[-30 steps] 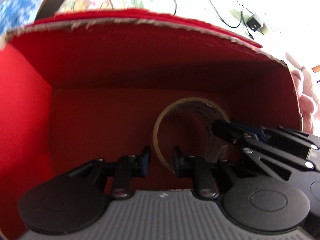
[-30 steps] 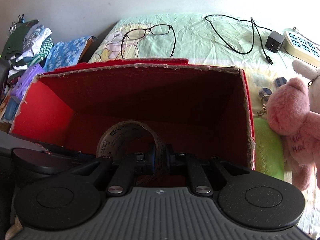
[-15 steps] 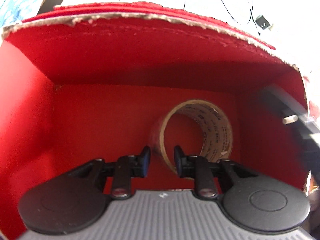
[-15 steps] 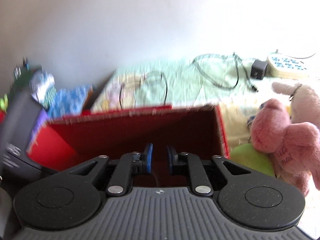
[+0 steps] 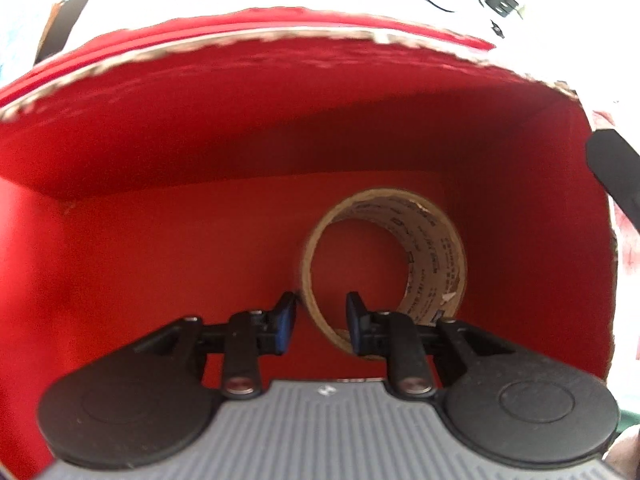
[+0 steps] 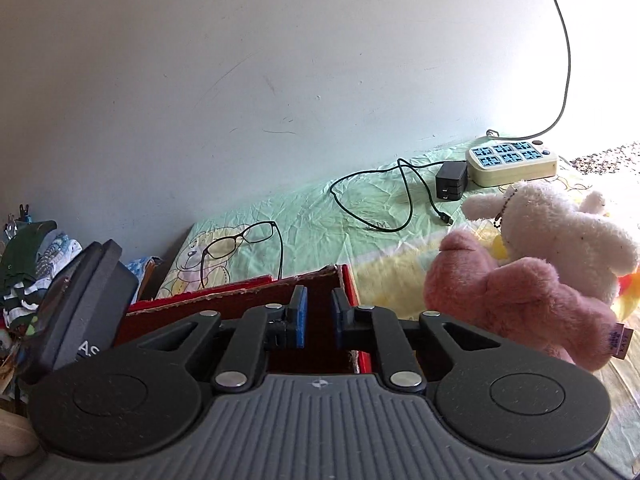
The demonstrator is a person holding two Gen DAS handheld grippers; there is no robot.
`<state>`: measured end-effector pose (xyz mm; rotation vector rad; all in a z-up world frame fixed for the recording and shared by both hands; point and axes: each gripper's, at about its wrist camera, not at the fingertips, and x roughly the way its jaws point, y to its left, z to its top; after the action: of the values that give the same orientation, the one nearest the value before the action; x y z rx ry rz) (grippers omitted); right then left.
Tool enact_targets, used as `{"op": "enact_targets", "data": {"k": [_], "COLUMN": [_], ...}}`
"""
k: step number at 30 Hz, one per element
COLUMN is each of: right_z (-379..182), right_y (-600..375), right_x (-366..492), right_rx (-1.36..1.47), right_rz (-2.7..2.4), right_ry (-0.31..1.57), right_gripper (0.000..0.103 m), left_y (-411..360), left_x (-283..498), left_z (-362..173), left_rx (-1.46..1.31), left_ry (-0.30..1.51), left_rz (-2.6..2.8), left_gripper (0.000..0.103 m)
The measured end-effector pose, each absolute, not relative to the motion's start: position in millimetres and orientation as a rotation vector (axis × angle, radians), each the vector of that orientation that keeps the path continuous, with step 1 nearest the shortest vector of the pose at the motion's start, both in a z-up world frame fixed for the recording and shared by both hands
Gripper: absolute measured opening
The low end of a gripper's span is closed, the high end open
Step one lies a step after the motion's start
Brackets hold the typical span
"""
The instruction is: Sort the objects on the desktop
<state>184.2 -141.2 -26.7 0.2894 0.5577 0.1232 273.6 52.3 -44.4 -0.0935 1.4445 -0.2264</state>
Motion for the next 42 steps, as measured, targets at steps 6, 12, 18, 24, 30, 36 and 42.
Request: {"op": "enact_targets", "data": {"k": [6, 12, 18, 24, 30, 36, 42], "right_z": [-26, -32, -32, -33, -32, -33, -34], "right_y": [-147, -156, -152, -152, -149, -150, -149], "right_x": [170, 175, 176, 180, 180, 182, 182], "right_rx": [0.312, 0.354, 0.335, 0.343, 0.319, 0.334, 0.325], "right_rz": [0.065, 0.039, 0.047, 0.075, 0.108, 0.11, 0.11], "right_ry": [0.473, 0.504, 0.504, 0.528, 0.525, 0.535, 0.533], "right_gripper": [0.015, 0.015, 0.015, 0.014, 0.014, 0.015, 0.015], "left_y": [40, 33, 35, 25, 36, 50, 57], "left_x": [276, 273, 271, 257, 255, 247, 257], "left_z": [-43, -41, -38, -33, -19, -10, -12], "left_rx": [-0.092, -0.07, -0.045, -0.024, -0.065, -0.042, -0.019], "left_ry": [1.456, 1.455, 1.442, 1.387, 1.309, 1.259, 1.211], "left_rz": [-0.25, -0.279, -0.272, -0.239, -0.191, -0.163, -0.115], "left_gripper": [0.022, 0.024, 0.024, 0.032, 0.061, 0.063, 0.063]}}
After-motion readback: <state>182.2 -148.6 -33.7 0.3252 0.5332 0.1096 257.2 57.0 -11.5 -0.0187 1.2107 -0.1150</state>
